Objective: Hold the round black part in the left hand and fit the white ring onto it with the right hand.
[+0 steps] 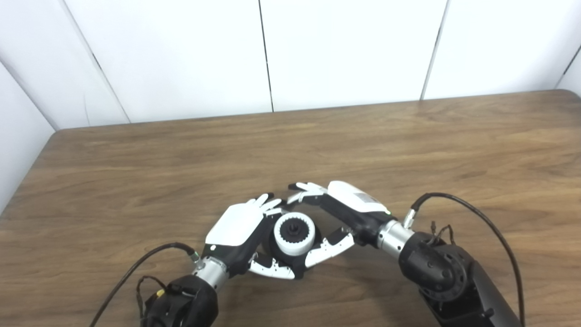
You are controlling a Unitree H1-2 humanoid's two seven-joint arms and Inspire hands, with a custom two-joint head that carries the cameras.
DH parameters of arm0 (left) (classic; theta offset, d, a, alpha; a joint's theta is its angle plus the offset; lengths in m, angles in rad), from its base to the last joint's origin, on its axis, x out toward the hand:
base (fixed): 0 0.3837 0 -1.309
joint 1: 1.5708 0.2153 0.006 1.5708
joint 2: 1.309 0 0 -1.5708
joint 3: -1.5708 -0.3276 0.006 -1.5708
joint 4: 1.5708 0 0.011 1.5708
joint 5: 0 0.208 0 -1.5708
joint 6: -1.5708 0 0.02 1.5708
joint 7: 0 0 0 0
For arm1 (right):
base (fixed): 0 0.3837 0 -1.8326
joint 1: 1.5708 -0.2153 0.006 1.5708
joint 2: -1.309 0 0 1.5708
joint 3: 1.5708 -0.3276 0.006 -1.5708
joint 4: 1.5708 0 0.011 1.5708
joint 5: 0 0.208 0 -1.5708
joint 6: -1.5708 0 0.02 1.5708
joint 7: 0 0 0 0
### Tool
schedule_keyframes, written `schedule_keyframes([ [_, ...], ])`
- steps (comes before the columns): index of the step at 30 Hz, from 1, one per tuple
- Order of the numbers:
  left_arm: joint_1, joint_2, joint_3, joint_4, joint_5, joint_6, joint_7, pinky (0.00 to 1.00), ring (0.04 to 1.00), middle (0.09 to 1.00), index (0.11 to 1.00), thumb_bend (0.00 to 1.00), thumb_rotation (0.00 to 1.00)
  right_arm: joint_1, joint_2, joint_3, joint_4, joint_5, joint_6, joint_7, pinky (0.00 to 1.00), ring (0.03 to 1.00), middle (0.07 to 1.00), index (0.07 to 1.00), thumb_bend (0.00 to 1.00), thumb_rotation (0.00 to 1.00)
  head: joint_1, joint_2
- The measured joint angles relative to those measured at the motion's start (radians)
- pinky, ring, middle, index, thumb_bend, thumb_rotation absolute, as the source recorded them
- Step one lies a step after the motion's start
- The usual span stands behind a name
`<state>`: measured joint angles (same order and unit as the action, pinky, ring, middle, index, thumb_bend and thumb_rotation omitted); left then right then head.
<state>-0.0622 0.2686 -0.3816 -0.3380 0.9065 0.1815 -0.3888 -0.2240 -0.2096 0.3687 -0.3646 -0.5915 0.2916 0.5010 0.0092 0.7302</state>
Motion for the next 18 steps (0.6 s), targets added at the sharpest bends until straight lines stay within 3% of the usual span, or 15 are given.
schedule_keyframes([
  [6, 0.000, 0.000, 0.000, 0.000, 0.000, 0.000, 0.001, 0.96, 0.989, 0.924, 0.685, 0.76, 0.39, 0.033, 0.032, -0.093, 0.010, 0.131, 0.015, -0.026, 0.88, 0.944, 0.955, 0.931, 0.97, 0.53, 0.002, -0.002],
  [10, 0.000, 0.000, 0.000, 0.000, 0.000, 0.000, 0.001, 0.96, 0.988, 0.924, 0.686, 0.76, 0.39, 0.072, 0.083, -0.208, 0.025, 0.294, 0.027, -0.064, 0.91, 0.963, 0.967, 0.938, 0.96, 0.55, 0.002, -0.002],
  [14, -0.001, 0.000, 0.000, 0.000, 0.000, 0.000, 0.000, 0.96, 0.988, 0.923, 0.687, 0.76, 0.40, 0.091, 0.094, -0.262, 0.038, 0.413, 0.036, -0.084, 0.91, 0.961, 0.968, 0.939, 0.95, 0.58, 0.002, -0.002],
  [18, -0.001, 0.001, 0.000, 0.000, 0.001, 0.000, 0.000, 0.96, 0.989, 0.923, 0.693, 0.76, 0.42, 0.101, 0.092, -0.286, 0.038, 0.458, 0.048, -0.117, 0.95, 0.949, 0.946, 0.931, 0.94, 0.61, 0.003, -0.003],
])
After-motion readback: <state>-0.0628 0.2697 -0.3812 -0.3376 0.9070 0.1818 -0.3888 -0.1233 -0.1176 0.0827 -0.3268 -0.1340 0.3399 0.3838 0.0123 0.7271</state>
